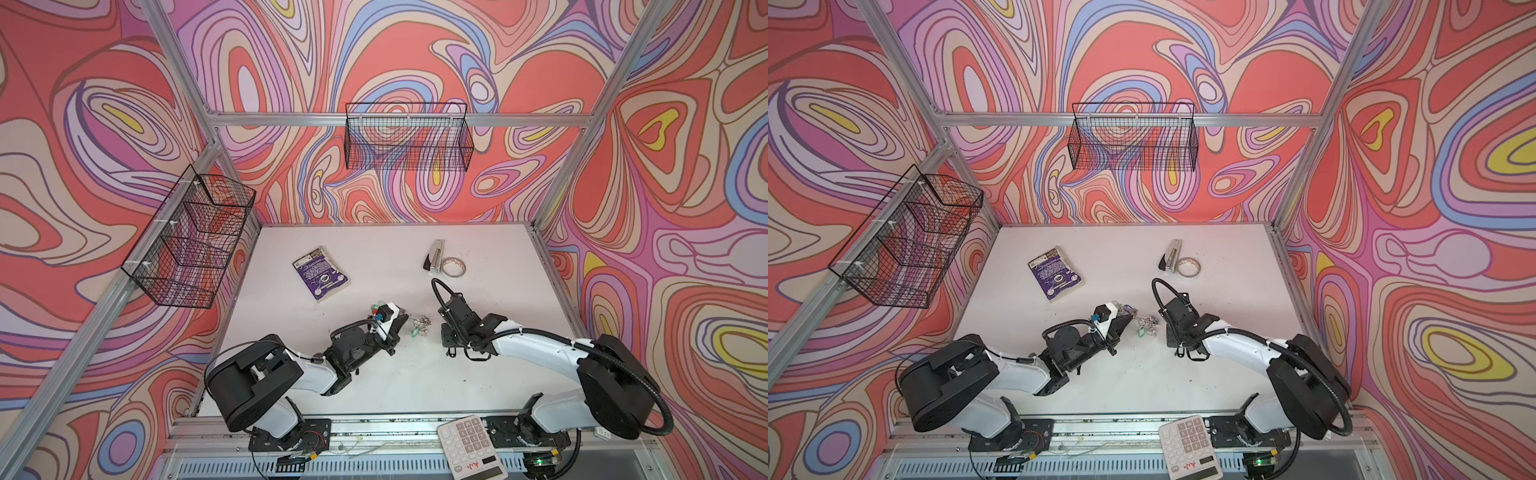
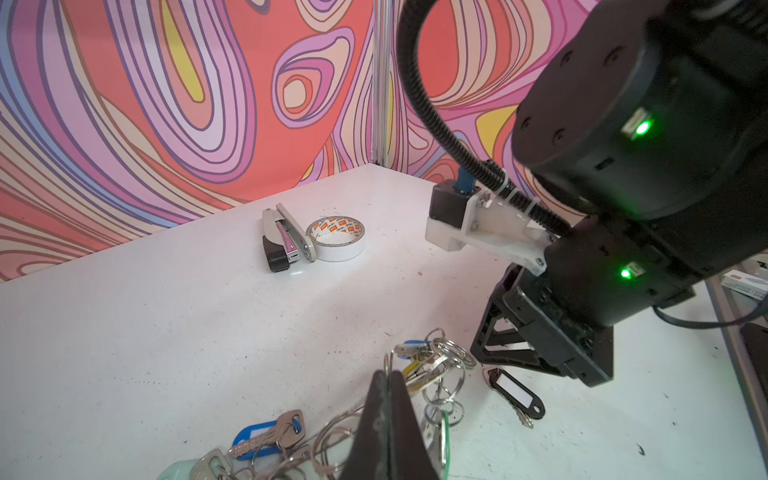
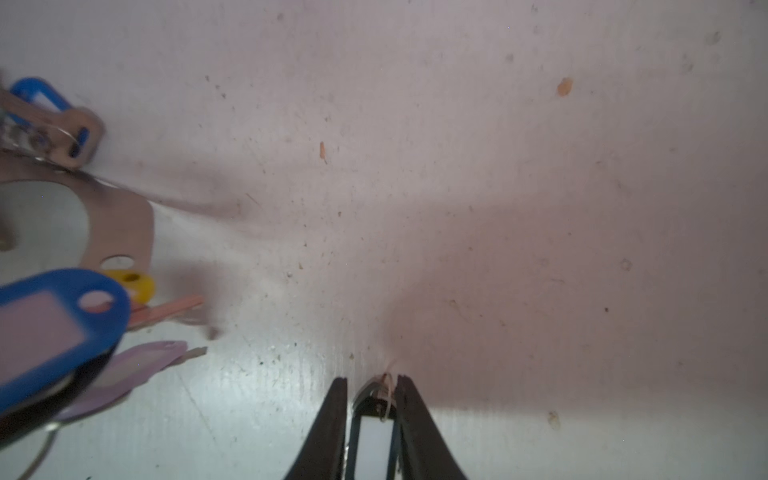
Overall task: Put the keys on the keyring
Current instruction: 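Lower the right gripper and close it on the black-tag key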
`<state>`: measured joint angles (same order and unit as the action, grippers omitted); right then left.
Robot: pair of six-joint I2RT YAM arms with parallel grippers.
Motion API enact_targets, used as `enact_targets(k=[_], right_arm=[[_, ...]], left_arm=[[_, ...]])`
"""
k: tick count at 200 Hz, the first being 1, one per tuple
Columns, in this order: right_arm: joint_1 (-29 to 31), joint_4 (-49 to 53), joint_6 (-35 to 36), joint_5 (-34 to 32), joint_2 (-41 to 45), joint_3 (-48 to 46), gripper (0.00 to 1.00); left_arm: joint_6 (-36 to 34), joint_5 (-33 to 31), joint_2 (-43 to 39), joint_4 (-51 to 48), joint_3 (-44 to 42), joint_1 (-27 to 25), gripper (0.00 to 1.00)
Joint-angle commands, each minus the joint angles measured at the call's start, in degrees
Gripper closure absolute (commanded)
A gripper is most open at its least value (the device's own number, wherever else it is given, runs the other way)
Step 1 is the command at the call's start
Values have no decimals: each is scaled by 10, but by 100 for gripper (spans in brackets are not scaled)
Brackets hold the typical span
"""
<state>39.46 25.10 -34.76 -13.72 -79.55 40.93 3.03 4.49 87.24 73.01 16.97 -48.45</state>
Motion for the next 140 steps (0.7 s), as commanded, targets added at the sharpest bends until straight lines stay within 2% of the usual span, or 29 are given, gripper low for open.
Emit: enact_targets(k=[1, 35, 56, 79, 111, 140], right_arm=[[2, -35, -15, -16, 64, -26, 74], [6, -61, -77, -31, 156, -102, 72], [34, -93, -123, -43, 186, -149, 71], [67, -142, -162, -58, 173, -184, 70], [71, -180, -175, -63, 145, -197, 72], [72, -140, -178, -83, 116, -158, 69]], left_arm=[[-3, 6, 6, 24, 5, -3, 100], [-1, 6, 6, 25, 5, -3, 100], [2, 8, 7, 25, 6, -4, 100], [3, 8, 7, 24, 6, -3, 100], [3, 8, 3, 25, 5, -4, 100], [2, 7, 1, 25, 4, -4, 100]])
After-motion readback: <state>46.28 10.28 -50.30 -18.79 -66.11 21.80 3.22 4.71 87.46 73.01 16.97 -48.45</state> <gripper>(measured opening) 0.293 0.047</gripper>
